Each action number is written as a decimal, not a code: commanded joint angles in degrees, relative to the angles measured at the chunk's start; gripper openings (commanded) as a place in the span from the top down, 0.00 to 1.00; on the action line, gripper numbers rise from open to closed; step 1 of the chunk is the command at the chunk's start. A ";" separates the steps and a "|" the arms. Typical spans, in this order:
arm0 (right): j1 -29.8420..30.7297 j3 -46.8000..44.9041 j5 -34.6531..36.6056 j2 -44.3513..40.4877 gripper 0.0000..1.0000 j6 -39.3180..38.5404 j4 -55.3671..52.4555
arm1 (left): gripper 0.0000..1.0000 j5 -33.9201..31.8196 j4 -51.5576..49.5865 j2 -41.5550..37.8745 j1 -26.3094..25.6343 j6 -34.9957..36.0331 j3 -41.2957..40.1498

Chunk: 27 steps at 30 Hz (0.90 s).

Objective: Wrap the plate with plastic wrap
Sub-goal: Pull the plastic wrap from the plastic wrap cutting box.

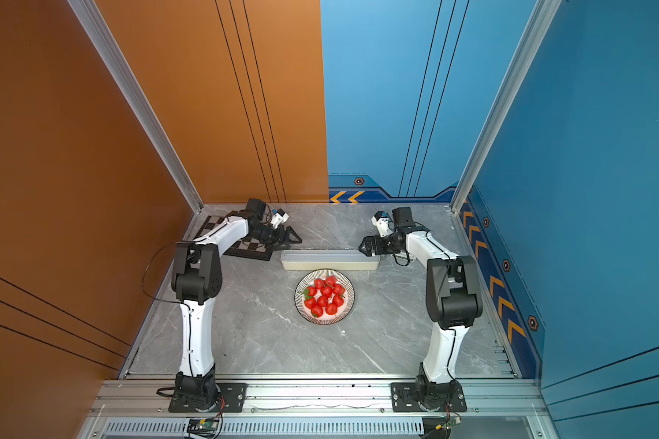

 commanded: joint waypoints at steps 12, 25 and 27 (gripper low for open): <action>-0.66 0.40 -0.82 -0.80 0.00 -1.89 -2.26 | 0.62 5.41 -2.45 1.72 -0.39 0.78 2.33; 1.47 3.78 1.36 1.38 0.01 -6.23 -4.99 | 0.65 1.25 -6.25 0.90 -0.34 5.62 2.68; 2.03 4.80 1.81 2.00 0.04 -7.84 -6.29 | 0.66 0.92 -6.34 0.73 -0.43 6.08 2.53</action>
